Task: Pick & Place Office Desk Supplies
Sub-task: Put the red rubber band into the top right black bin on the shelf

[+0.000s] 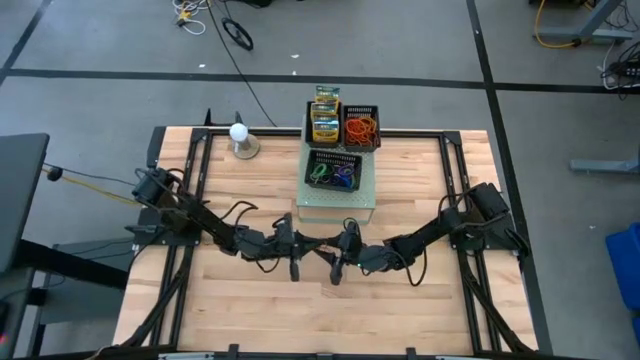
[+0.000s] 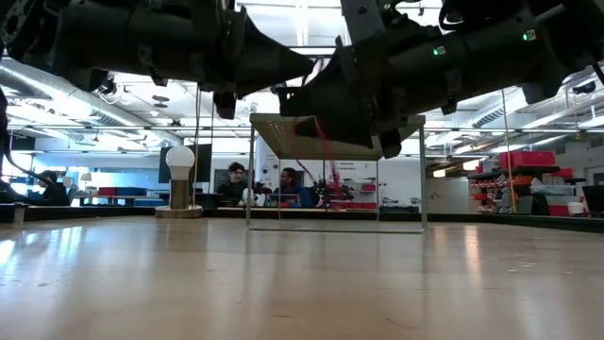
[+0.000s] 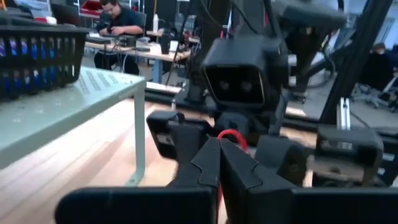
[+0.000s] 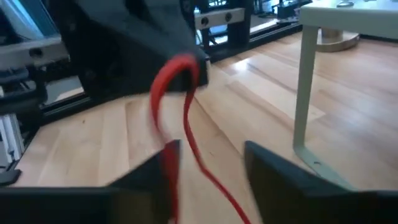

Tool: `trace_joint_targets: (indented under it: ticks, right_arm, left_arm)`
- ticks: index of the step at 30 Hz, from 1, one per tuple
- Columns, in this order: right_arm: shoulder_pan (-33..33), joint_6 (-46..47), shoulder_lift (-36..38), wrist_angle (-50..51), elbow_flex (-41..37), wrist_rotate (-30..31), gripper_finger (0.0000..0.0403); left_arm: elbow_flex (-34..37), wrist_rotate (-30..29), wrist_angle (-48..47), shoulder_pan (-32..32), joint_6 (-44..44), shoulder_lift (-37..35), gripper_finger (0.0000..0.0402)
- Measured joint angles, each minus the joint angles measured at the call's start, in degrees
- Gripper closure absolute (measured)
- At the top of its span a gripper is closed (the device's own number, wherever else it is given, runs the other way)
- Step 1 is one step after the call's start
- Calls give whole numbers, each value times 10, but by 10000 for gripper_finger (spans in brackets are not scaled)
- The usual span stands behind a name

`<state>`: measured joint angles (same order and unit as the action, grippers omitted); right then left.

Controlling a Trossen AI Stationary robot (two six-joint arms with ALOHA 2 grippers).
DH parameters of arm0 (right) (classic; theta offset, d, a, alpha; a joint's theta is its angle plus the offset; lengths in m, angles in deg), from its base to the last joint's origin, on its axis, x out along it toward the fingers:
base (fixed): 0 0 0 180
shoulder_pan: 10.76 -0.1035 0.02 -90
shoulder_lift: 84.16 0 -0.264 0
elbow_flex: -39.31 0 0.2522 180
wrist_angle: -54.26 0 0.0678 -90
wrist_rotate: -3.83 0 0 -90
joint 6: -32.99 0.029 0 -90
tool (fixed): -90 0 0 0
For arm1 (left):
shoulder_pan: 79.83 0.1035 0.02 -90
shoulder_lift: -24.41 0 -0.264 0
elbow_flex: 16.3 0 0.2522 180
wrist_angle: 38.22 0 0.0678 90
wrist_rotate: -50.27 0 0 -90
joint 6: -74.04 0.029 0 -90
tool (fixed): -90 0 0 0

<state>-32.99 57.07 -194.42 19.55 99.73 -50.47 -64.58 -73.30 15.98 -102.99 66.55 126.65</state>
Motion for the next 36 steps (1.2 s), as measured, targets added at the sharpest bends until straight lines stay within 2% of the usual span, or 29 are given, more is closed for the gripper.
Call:
trace_joint_targets:
  ticks: [4,6,14,19,24,27,31,36]
  right_arm:
    - [-3,-24,1,-13,0,17,346]
    - [-9,-49,5,-22,0,49,387]
    - [-17,-98,86,19,-1,68,396]
    - [-5,-124,201,95,-1,65,399]
    - [47,-177,338,207,15,68,401]
    - [105,-212,388,306,56,64,401]
    - [227,-229,403,401,110,28,402]
    - [386,-202,388,424,135,-77,402]
  left_arm:
    - [0,4,8,7,10,-9,384]
    - [7,5,6,12,16,-23,365]
    - [94,13,-9,31,20,-166,263]
    - [185,-31,-10,39,53,-299,238]
    - [262,-40,-10,68,54,-429,264]
    - [292,-39,-36,96,54,-490,292]
    - [314,-9,-100,146,46,-555,334]
    - [319,93,-183,230,30,-617,386]
